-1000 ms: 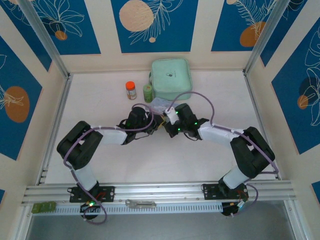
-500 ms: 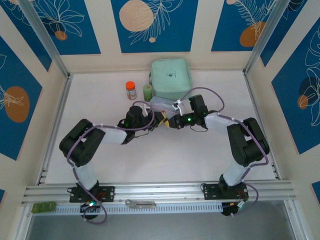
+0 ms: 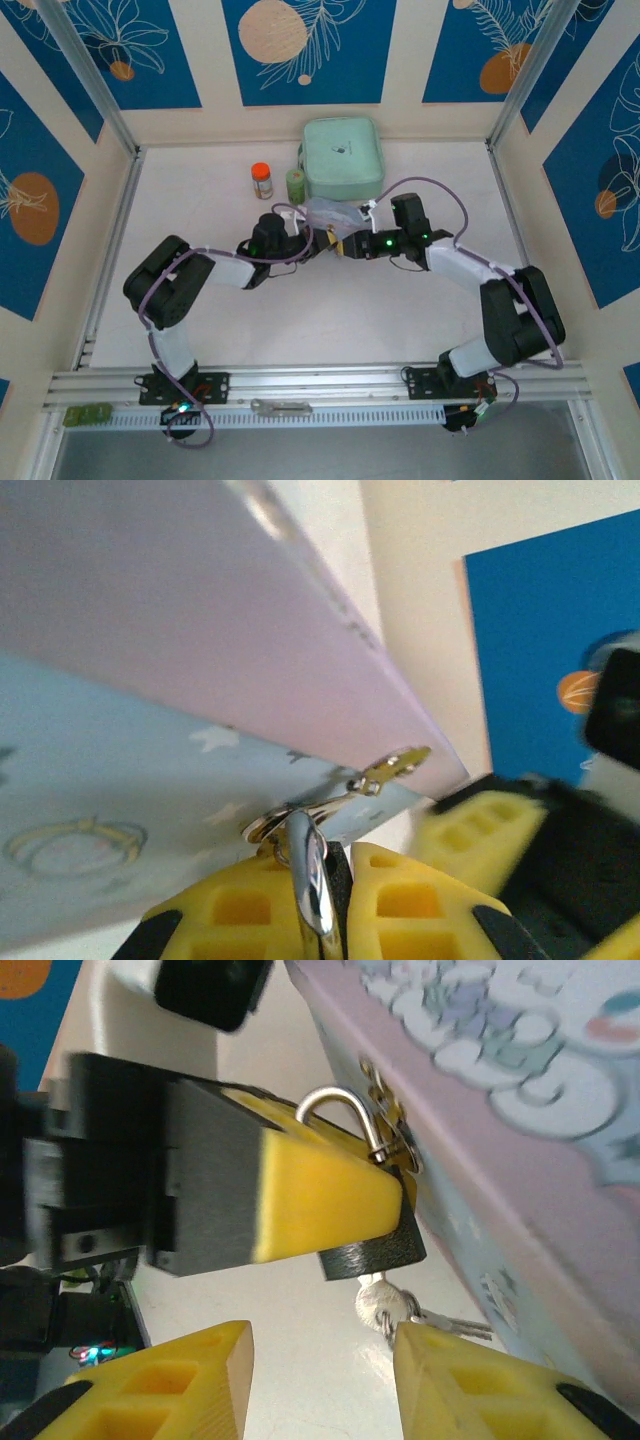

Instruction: Unlock the padlock with the key

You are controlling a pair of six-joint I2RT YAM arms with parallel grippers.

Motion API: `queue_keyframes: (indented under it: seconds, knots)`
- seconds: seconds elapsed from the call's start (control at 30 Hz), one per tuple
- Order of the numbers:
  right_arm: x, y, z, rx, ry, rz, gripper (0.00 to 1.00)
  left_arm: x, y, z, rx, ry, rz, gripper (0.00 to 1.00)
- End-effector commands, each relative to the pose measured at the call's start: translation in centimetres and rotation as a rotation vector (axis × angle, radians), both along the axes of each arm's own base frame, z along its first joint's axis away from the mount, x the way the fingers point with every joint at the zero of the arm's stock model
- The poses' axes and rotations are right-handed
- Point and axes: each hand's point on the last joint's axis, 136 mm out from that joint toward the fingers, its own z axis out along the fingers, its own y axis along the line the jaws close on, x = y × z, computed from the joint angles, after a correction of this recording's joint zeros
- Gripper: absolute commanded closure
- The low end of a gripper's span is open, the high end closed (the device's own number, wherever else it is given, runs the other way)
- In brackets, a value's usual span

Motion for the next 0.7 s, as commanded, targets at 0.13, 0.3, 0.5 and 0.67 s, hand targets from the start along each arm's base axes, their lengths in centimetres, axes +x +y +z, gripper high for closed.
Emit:
queue_keyframes:
  seconds: [0.13, 0.3, 0.5, 0.67]
  knots:
    - [0.5, -2.1, -0.5, -0.063, 0.002, -0.198, 0.59, 0.0, 1.7, -4.2, 0.186, 0.054, 0.096, 1.0]
    - [0.6, -2.5, -0.4, -0.082, -0.016, -0.24, 0.59, 0.2, 2.6, -6.2, 0.3, 0.085, 0.171, 1.0]
    - [0.2, -2.0, -0.1, -0.137, -0.057, -0.236, 0.58, 0.2, 2.6, -7.0, 0.289, 0.126, 0.207, 0.67]
    - [-0.6, -0.9, -0.6, -0.233, -0.088, -0.201, 0.57, -0.6, 4.2, -5.9, 0.284, 0.128, 0.241, 0.41]
